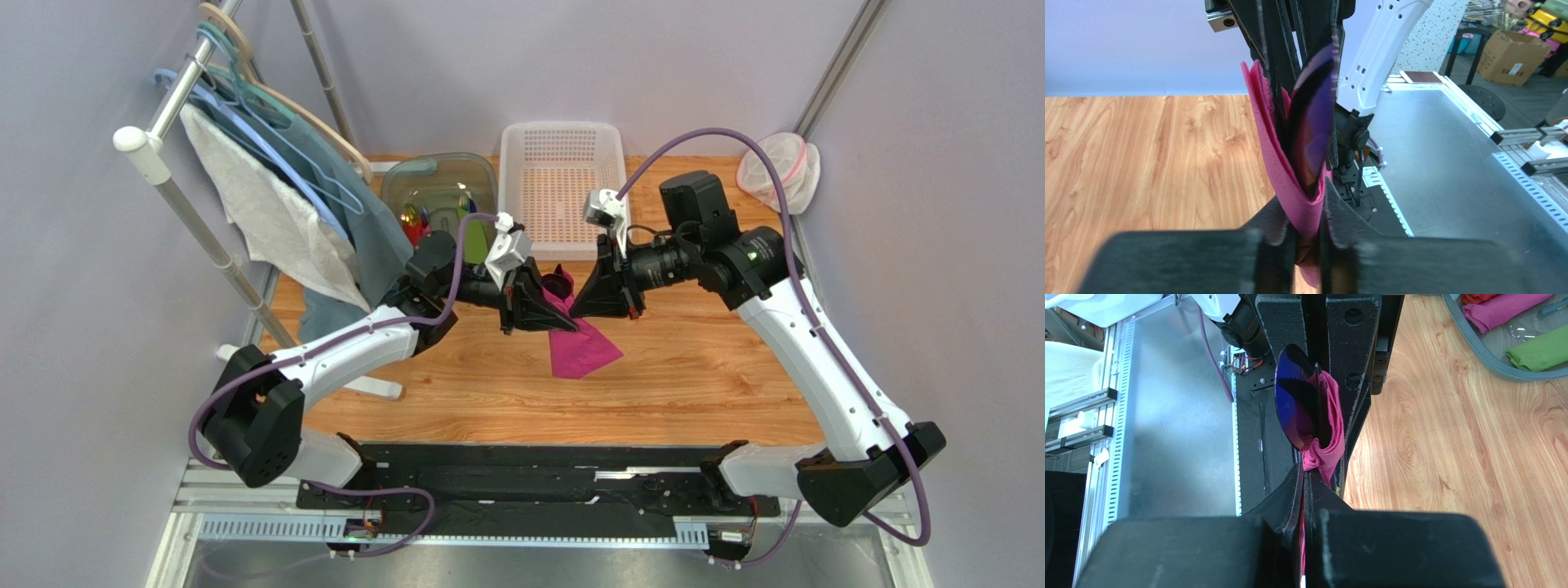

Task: Place the utensils on the paper napkin and roll it up

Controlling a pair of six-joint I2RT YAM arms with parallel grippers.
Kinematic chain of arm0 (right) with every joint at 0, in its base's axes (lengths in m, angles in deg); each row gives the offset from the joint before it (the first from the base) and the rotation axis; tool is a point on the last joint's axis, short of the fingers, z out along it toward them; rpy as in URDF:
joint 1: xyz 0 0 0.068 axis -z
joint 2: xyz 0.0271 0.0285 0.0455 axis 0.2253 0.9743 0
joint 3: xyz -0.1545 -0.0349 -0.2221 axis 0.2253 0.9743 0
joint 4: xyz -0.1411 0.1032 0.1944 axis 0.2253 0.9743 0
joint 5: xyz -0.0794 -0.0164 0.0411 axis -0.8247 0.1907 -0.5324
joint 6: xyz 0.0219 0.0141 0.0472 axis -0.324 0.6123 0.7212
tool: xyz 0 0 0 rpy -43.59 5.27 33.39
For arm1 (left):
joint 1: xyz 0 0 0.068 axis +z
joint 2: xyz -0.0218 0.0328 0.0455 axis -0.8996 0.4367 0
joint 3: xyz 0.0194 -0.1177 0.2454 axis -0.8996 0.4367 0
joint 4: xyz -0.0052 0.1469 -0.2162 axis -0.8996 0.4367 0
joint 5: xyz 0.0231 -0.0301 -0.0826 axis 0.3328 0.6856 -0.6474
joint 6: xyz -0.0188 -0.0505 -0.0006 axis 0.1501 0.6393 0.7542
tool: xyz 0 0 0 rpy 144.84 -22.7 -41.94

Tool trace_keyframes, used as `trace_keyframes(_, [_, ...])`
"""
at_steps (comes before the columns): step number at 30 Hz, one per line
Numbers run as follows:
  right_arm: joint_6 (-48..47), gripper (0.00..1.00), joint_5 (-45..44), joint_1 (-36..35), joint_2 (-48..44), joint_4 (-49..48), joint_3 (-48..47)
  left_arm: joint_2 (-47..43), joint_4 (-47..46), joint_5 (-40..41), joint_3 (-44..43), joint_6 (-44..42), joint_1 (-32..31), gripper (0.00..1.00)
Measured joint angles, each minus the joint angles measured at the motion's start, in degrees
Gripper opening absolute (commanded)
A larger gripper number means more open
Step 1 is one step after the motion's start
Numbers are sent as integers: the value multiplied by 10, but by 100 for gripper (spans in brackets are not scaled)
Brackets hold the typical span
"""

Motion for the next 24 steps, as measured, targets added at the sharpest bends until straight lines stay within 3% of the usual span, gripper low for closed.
trace_keyframes(2, [0,3,-2,0,0,0,0,0,1,2,0,3,0,0])
trace_keyframes(4, [2,16,-7,1,0,0,0,0,3,6,0,7,0,0])
trace_keyframes(5, [5,34,-11,3,0,-1,0,0,5,10,0,11,3,0])
trace_keyframes(8, [22,65,-22,19,0,-1,0,0,10,16,-1,30,16,0])
trace_keyframes(11, [36,71,-30,47,-2,-1,1,0,17,20,-8,51,39,0])
trace_keyframes(15, [39,70,-43,61,-25,2,26,0,35,28,-30,58,61,0])
trace_keyframes(18, [31,64,-45,61,-44,14,40,-1,46,31,-41,59,61,0])
trace_keyframes(24, [0,36,-51,61,-47,32,58,-6,69,31,-54,62,60,0])
